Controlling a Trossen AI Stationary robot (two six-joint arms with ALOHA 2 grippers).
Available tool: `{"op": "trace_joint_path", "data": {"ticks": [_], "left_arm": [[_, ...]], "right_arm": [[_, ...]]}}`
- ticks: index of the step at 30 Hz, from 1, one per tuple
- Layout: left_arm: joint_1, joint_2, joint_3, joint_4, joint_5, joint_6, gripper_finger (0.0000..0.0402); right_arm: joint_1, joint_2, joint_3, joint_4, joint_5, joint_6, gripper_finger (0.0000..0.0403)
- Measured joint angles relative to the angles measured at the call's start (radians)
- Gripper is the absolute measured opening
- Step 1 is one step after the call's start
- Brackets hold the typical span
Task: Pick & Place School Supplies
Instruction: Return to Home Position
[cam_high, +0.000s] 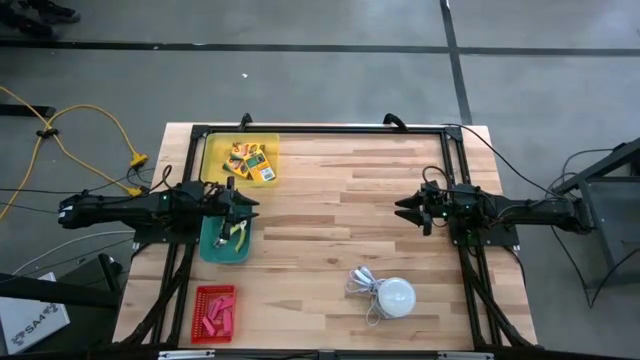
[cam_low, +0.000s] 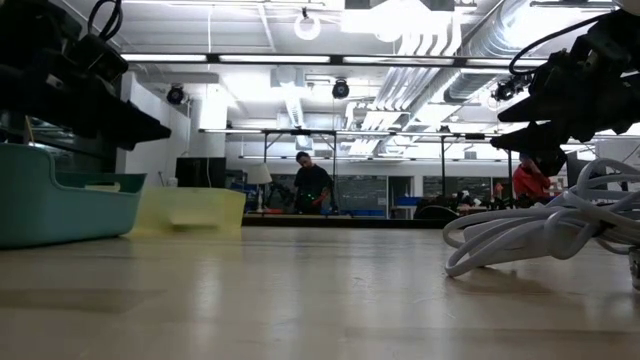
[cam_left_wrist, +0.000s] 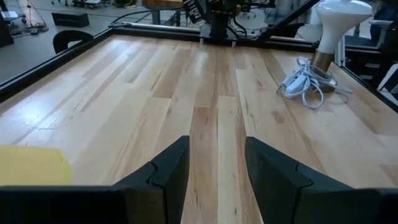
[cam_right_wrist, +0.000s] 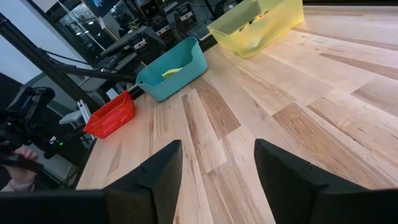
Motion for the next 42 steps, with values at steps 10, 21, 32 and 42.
{"op": "trace_joint_path", "data": {"ticks": [10,21,32,42], "left_arm": [[0.000,0.000,0.000,0.038,0.004,0.000,0.0152],[0.000,0.000,0.000,0.051,0.003,0.000,0.0152],[0.000,0.000,0.000,0.052,0.002,0.000,0.0152],[0.000,0.000,0.000,0.052,0.002,0.000,0.0152]], "right_arm": [[0.000,0.000,0.000,0.000,0.000,0.000,0.0190],[0.000,0.000,0.000,0.000,0.000,0.000,0.0190],[0.000,0.000,0.000,0.000,0.000,0.000,0.0190],[0.000,0.000,0.000,0.000,0.000,0.000,0.0190]]}}
